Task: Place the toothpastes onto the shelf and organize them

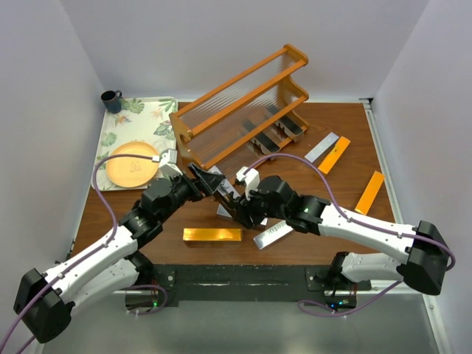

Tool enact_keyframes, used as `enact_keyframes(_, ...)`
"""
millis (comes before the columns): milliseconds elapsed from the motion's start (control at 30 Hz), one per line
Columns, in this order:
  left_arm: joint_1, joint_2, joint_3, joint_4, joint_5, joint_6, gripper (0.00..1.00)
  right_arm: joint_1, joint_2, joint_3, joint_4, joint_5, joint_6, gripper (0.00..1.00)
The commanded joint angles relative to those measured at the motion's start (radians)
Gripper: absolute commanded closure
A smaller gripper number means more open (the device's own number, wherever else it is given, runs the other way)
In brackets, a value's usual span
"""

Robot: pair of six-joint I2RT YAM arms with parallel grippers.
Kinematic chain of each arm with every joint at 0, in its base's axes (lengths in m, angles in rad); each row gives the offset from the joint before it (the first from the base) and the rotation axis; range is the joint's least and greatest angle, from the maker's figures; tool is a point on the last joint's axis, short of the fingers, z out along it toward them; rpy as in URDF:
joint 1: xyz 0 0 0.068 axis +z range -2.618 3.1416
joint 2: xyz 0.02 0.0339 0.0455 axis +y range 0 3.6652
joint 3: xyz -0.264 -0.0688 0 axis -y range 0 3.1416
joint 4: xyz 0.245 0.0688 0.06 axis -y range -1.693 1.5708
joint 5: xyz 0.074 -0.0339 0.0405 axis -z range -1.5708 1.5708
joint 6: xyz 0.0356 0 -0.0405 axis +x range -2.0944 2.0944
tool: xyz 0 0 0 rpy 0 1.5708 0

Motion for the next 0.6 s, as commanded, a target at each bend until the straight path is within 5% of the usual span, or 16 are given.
enact_keyframes(0, -0.012, -0.001, -0.025, 0.093, -0.005, -0.005, 0.24, 0.013, -0.006, 0.044, 0.101, 0.014, 0.013, 0.75)
enact_keyframes(300, -0.018, 0.002, -0.034, 0.099, -0.022, -0.016, 0.51, 0.032, 0.013, 0.041, 0.111, 0.037, 0.010, 0.65)
enact_keyframes(567, -0.018, -0.082, -0.091, 0.176, -0.029, 0.018, 0.71, 0.032, -0.012, 0.020, 0.104, 0.037, 0.027, 0.18)
